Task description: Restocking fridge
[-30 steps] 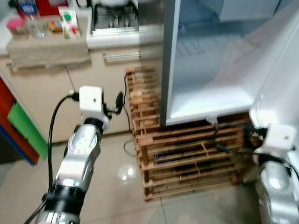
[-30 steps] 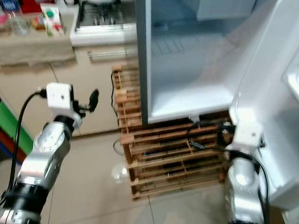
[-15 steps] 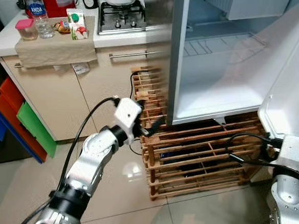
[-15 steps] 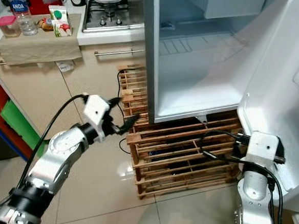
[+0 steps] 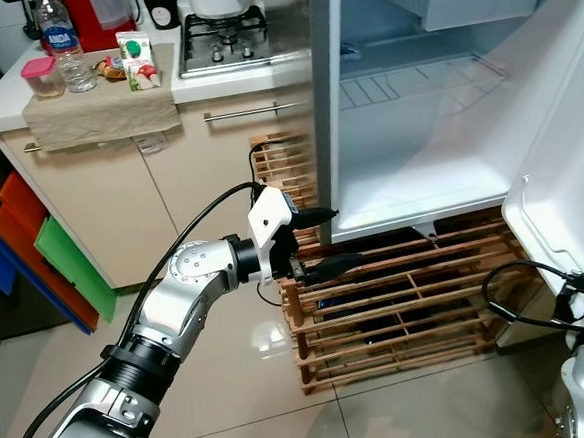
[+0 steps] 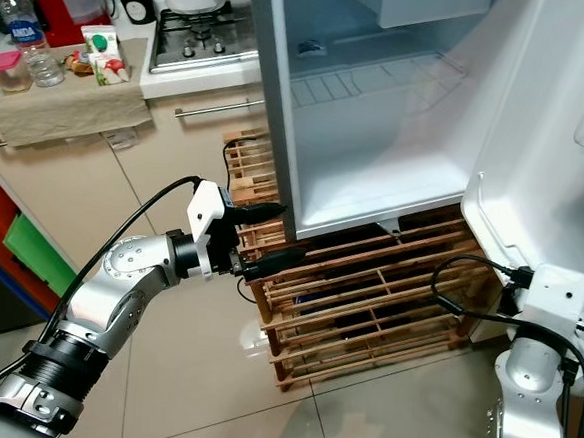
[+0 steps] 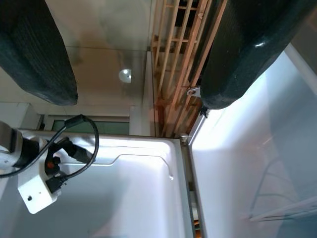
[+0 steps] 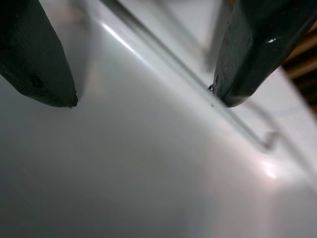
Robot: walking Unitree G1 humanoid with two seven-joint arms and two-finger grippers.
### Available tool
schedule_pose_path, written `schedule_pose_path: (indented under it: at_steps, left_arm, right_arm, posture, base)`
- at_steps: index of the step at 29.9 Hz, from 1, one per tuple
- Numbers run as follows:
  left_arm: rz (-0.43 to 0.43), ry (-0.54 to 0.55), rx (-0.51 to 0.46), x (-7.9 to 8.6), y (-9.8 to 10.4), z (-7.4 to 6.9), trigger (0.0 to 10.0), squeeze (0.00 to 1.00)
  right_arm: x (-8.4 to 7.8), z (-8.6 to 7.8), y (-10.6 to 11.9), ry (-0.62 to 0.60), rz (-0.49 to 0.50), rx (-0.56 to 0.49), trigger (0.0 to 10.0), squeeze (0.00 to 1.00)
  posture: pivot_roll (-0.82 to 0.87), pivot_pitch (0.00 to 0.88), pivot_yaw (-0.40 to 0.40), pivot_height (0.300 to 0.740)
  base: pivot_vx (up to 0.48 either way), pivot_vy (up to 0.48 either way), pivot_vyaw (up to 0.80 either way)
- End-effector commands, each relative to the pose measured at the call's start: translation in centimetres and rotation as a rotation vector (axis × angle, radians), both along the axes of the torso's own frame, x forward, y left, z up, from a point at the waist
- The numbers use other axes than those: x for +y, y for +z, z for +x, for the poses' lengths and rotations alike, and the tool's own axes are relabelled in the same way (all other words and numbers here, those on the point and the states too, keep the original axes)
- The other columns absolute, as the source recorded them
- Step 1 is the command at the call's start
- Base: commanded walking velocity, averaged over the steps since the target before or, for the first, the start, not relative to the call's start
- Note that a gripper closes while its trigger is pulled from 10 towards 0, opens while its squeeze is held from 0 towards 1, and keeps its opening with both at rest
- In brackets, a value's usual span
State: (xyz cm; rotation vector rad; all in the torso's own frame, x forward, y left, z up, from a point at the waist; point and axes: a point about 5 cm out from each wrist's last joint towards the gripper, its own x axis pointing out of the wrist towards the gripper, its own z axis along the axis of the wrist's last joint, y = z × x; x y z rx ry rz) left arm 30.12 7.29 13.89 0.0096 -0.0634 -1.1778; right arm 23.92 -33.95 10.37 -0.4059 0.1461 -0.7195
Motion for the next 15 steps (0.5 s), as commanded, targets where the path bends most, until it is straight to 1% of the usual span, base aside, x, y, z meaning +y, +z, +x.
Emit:
schedule_pose_path:
  at_steps: [1,2,3,4,5,6,7,8,9,10,11,12,13,15]
  left_arm:
    - [0.005,0.007,-0.013,0.6,0.4,0.2,10.0,0.00]
    - [0.003,0.008,-0.011,0.6,0.4,0.2,10.0,0.00]
    - [0.003,0.008,-0.011,0.6,0.4,0.2,10.0,0.00]
    - [0.000,0.020,-0.013,0.6,0.3,0.2,10.0,0.00]
    - [-0.011,0.060,-0.018,0.6,0.3,0.3,10.0,0.00]
    - [-0.011,0.060,-0.018,0.6,0.3,0.3,10.0,0.00]
    - [-0.029,0.102,-0.014,0.7,0.3,0.5,10.0,0.00]
    - [-0.029,0.102,-0.014,0.7,0.3,0.5,10.0,0.00]
    - [-0.054,0.141,-0.002,0.7,0.4,0.7,10.0,0.00]
    - [-0.054,0.141,-0.002,0.7,0.4,0.7,10.0,0.00]
    - [-0.086,0.194,0.017,0.8,0.3,0.7,10.0,0.00]
    - [-0.098,0.211,0.029,0.7,0.2,0.7,10.0,0.00]
    - [-0.098,0.211,0.029,0.7,0.2,0.7,10.0,0.00]
    - [-0.105,0.231,0.036,0.6,-0.1,0.5,10.0,0.00]
  right_arm:
    - [-2.5,-0.6,1.2,-0.096,-0.040,-0.026,10.0,0.00]
    - [-2.9,-0.6,1.5,-0.107,-0.048,-0.029,10.0,0.00]
    - [-2.9,-0.6,1.5,-0.107,-0.048,-0.029,10.0,0.00]
    - [-3.1,-0.5,2.0,-0.098,-0.056,-0.038,10.0,0.00]
    - [-2.5,0.2,2.5,-0.047,-0.058,-0.054,10.0,0.00]
    - [-2.5,0.2,2.5,-0.047,-0.058,-0.054,10.0,0.00]
    - [-1.5,0.8,2.6,0.002,-0.034,-0.082,10.0,0.00]
    - [-1.5,0.8,2.6,0.002,-0.034,-0.082,10.0,0.00]
    - [0.2,1.5,2.7,0.064,0.002,-0.126,10.0,0.00]
    - [0.2,1.5,2.7,0.064,0.002,-0.126,10.0,0.00]
    - [3.0,2.3,3.0,0.179,0.041,-0.191,10.0,0.00]
    - [4.4,2.6,3.2,0.235,0.060,-0.222,10.0,0.00]
    - [4.4,2.6,3.2,0.235,0.060,-0.222,10.0,0.00]
    - [6.9,3.0,3.3,0.322,0.097,-0.253,10.0,0.00]
  posture:
    - [-0.16,0.000,0.157,0.740]
    - [-0.16,0.000,0.154,0.740]
    - [-0.16,0.000,0.154,0.740]
    - [-0.16,0.000,0.152,0.740]
    - [-0.16,0.000,0.150,0.740]
    - [-0.16,0.000,0.150,0.740]
    - [-0.16,0.000,0.150,0.740]
    - [-0.16,0.000,0.150,0.740]
    - [-0.16,0.000,0.149,0.740]
    - [-0.16,0.000,0.149,0.740]
    - [-0.16,0.000,0.149,0.740]
    - [-0.16,0.000,0.148,0.740]
    - [-0.16,0.000,0.148,0.740]
    - [-0.15,0.000,0.143,0.740]
  base:
    - [0.000,0.000,0.00]
    - [0.000,0.000,0.00]
    - [0.000,0.000,0.00]
    - [0.000,0.000,0.00]
    - [0.000,0.000,0.00]
    - [0.000,0.000,0.00]
    - [0.000,0.000,0.00]
    - [0.000,0.000,0.00]
    - [0.000,0.000,0.00]
    - [0.000,0.000,0.00]
    - [0.000,0.000,0.00]
    - [0.000,0.000,0.00]
    - [0.000,0.000,0.00]
    - [0.000,0.000,0.00]
